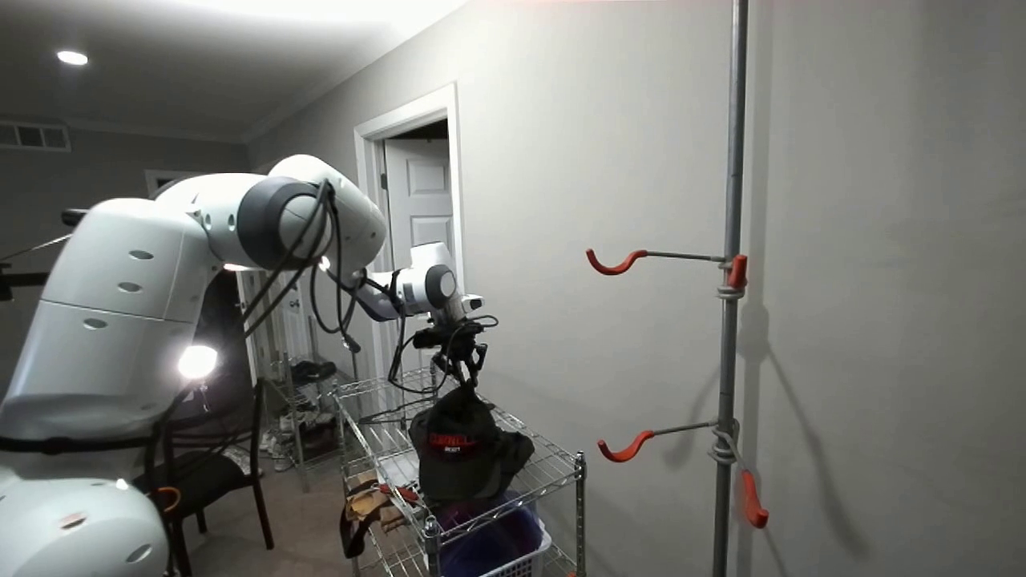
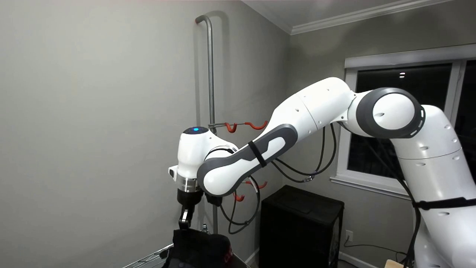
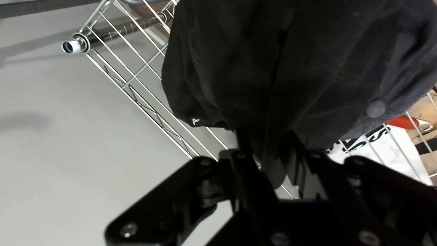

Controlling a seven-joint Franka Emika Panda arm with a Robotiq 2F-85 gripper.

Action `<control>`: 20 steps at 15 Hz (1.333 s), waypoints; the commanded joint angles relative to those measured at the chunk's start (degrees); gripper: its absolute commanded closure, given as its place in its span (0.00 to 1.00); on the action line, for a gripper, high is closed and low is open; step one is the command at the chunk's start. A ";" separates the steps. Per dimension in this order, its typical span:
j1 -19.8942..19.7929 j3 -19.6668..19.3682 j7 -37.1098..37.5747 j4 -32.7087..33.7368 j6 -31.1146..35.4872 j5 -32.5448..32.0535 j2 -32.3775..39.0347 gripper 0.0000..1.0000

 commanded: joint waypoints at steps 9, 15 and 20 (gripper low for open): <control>-2.52 -1.44 -1.80 -6.68 3.36 0.81 -6.89 0.00; -3.73 -0.98 -2.02 -16.22 7.92 1.82 -16.05 0.00; -6.46 -2.78 0.31 -31.05 20.20 -0.62 -28.63 0.00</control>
